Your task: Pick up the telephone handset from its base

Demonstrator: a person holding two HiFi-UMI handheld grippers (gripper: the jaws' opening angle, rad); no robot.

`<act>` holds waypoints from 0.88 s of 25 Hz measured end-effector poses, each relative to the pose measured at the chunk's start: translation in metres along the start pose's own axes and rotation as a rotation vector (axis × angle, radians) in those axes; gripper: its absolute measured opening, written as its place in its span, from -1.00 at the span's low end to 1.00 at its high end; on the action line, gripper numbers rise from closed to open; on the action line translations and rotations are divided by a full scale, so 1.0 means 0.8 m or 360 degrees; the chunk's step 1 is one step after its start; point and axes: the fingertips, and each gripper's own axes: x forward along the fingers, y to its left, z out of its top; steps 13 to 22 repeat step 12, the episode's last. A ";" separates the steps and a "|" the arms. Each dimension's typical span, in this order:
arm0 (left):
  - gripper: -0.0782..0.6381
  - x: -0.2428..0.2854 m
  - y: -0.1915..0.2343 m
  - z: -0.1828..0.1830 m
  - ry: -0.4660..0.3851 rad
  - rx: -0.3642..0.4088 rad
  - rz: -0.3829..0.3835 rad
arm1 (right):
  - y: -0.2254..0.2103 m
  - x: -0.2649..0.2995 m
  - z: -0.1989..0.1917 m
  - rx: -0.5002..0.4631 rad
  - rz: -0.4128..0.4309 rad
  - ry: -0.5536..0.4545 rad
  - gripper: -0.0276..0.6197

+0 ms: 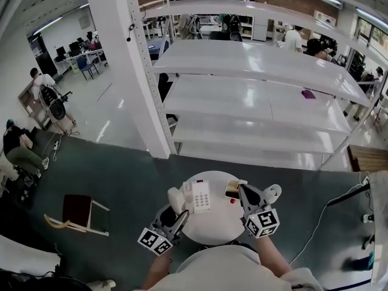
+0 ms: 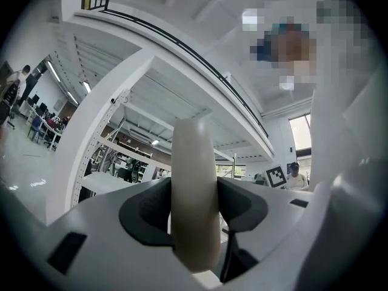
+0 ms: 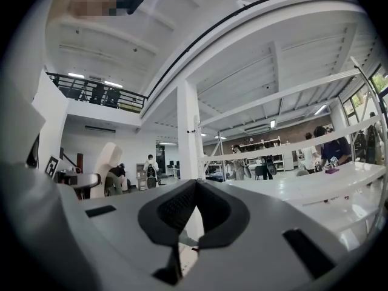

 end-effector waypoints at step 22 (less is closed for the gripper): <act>-0.16 -0.012 0.002 0.005 -0.0014 -0.0018 0.0021 | 0.014 -0.003 -0.001 -0.0020 0.0010 0.0003 -0.89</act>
